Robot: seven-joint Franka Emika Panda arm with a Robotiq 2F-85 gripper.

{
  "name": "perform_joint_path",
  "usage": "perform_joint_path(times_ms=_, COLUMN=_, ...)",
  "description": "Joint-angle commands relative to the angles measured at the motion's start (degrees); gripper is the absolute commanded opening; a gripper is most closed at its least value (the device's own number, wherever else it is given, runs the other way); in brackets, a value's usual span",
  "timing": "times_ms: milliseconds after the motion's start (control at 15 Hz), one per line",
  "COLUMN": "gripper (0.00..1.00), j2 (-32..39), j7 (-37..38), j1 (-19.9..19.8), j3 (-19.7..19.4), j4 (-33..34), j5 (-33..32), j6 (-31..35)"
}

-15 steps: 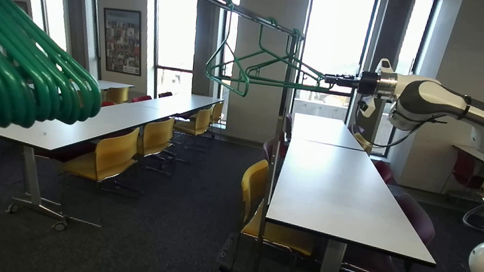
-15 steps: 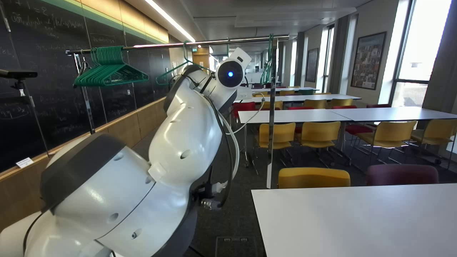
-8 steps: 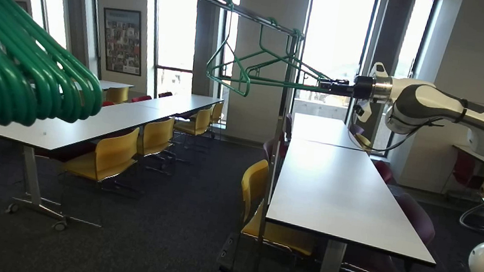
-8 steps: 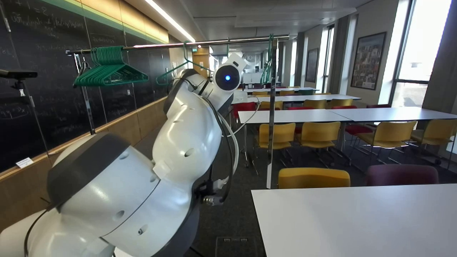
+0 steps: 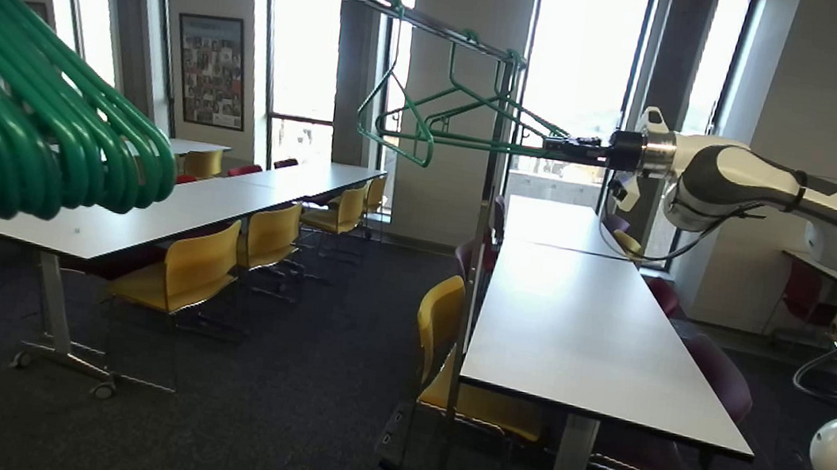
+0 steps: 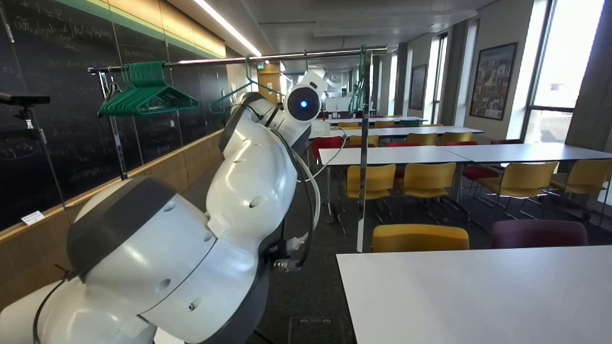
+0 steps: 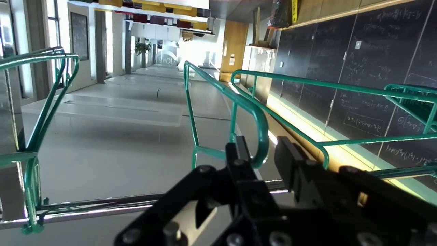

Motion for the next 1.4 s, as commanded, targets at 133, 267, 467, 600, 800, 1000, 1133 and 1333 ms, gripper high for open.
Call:
perform_joint_path(times_ms=133, gripper=0.0, j2=-1.0, j7=-2.2, j1=-0.4, j3=0.5, j4=0.4, j5=0.7, j6=0.4)
perform_joint_path(times_ms=267, gripper=0.02, j2=-1.0, j7=-2.1, j1=-0.6, j3=0.6, j4=0.6, j5=0.7, j6=0.3)
perform_joint_path(times_ms=467, gripper=0.02, j2=-0.8, j7=-1.9, j1=-0.8, j3=0.9, j4=1.0, j5=0.7, j6=0.4)
perform_joint_path(times_ms=600, gripper=0.02, j2=-0.3, j7=-1.9, j1=-0.8, j3=1.6, j4=1.4, j5=0.5, j6=1.0)
perform_joint_path(times_ms=800, gripper=0.02, j2=0.5, j7=-0.9, j1=-0.6, j3=4.0, j4=1.6, j5=0.7, j6=4.3)
perform_joint_path(times_ms=1000, gripper=0.02, j2=1.3, j7=-0.6, j1=-0.2, j3=6.8, j4=2.5, j5=0.6, j6=4.6)
perform_joint_path(times_ms=1133, gripper=0.02, j2=3.6, j7=-0.9, j1=0.3, j3=7.8, j4=4.5, j5=0.5, j6=2.7)
perform_joint_path(times_ms=1333, gripper=0.02, j2=7.9, j7=-1.1, j1=0.9, j3=7.7, j4=8.5, j5=0.8, j6=1.0)
